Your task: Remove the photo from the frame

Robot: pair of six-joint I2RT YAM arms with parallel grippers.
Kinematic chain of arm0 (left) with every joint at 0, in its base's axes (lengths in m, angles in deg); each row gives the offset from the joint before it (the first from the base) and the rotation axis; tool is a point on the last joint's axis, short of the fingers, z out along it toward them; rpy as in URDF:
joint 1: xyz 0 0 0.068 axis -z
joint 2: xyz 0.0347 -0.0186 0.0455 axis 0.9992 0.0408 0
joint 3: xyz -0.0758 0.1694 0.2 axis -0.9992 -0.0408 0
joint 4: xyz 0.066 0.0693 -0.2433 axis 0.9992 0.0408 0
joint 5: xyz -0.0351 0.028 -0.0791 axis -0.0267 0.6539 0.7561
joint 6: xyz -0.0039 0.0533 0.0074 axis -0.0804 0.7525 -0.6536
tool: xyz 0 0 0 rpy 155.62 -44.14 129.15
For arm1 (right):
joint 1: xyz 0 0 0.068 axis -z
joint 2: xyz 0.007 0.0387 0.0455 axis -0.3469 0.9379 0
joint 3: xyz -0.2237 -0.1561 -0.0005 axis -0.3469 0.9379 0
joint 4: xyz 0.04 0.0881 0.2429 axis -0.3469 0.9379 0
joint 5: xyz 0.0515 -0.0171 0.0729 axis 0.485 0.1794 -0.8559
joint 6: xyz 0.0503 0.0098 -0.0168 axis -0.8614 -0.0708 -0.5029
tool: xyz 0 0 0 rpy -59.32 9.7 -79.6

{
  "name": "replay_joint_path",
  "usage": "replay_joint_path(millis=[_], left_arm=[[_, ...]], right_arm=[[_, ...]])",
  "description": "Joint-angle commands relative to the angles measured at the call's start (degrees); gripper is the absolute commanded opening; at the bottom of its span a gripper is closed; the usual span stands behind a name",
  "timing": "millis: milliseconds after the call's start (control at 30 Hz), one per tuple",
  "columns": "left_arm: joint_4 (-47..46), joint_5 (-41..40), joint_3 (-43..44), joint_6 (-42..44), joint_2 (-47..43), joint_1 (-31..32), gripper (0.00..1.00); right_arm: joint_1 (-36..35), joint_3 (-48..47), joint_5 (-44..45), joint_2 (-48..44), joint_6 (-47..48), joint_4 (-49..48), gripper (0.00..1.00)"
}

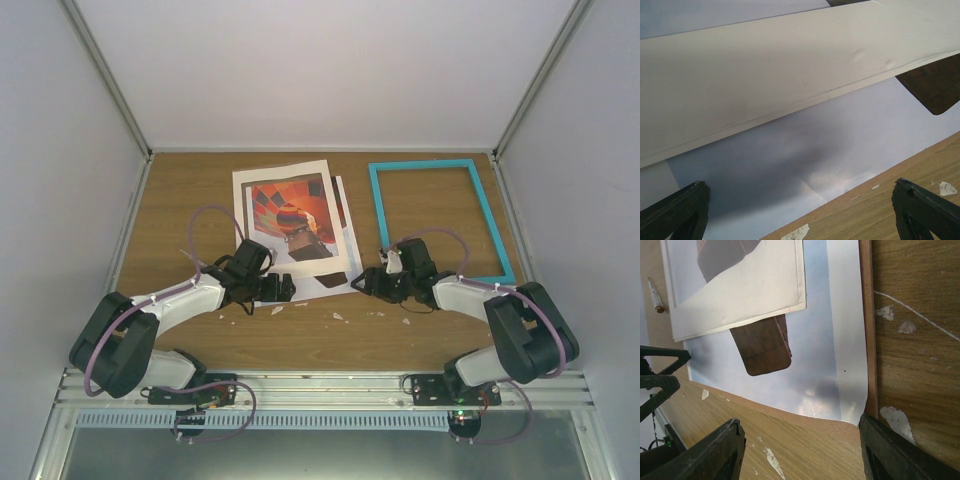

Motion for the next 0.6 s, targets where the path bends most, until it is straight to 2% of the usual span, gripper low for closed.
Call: replay_joint_path(millis=[0, 133, 567], left_arm=[[1.59, 2.75, -2.35, 0.11, 1.52, 0.37, 0.99], [1.31, 3.01, -2.43, 0.25, 1.01, 0.37, 0.99], [1.33, 3.13, -2.44, 0.20, 0.76, 0.46, 0.99]], right_arm=[[1.15, 1.27, -1.00, -0.02, -0.44, -2.85, 0.63], [1.39, 0.78, 0.15, 1.02, -0.71, -2.63, 0.63], [1.49, -1.44, 7.57, 2.65, -0.10, 3.68, 0.45]])
